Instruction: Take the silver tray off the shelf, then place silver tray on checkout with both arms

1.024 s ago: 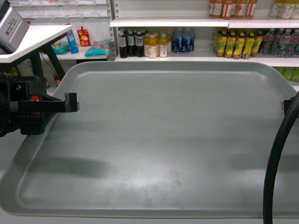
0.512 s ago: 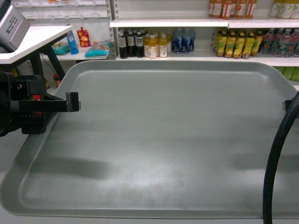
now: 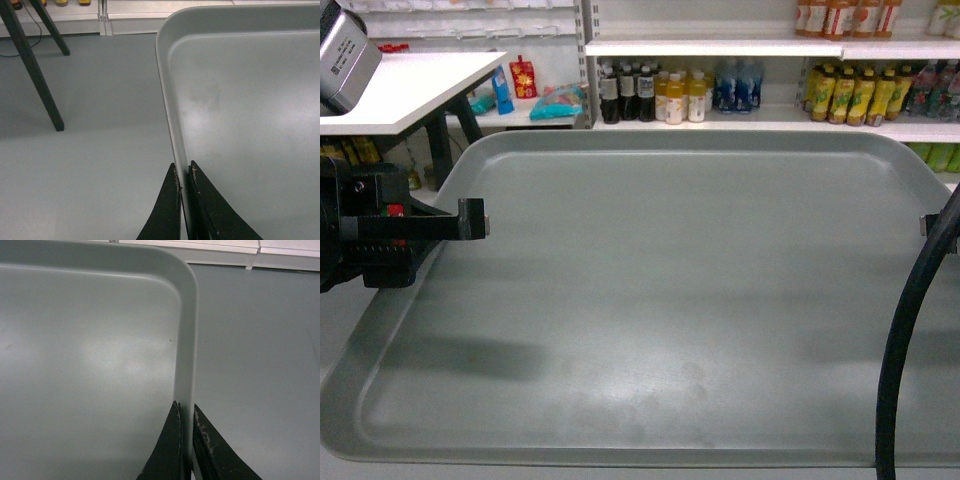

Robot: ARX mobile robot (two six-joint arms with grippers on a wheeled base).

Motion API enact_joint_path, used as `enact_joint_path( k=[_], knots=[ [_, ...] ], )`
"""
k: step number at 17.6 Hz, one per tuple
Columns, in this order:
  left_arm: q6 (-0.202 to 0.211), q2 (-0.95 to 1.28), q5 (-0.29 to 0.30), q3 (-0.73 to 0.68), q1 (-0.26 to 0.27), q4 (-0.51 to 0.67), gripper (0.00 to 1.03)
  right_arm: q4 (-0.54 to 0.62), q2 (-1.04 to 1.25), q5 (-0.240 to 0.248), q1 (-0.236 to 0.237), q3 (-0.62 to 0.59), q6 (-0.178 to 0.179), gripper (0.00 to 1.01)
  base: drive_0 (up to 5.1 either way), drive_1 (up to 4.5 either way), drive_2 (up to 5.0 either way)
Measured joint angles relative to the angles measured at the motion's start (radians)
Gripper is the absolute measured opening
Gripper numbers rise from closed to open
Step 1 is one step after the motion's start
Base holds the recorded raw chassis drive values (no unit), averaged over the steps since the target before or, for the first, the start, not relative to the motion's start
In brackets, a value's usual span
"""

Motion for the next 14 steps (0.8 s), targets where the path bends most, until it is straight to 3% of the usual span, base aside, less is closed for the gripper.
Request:
enact_joint_path(
  k=[14],
  knots=[
    [0.000,0.000,0.000,0.000,0.001,0.001,0.03,-0.003,-0.005,0.000,0.000,0.001,-0.001,0.03,-4.9,2.71,2.1]
  ],
)
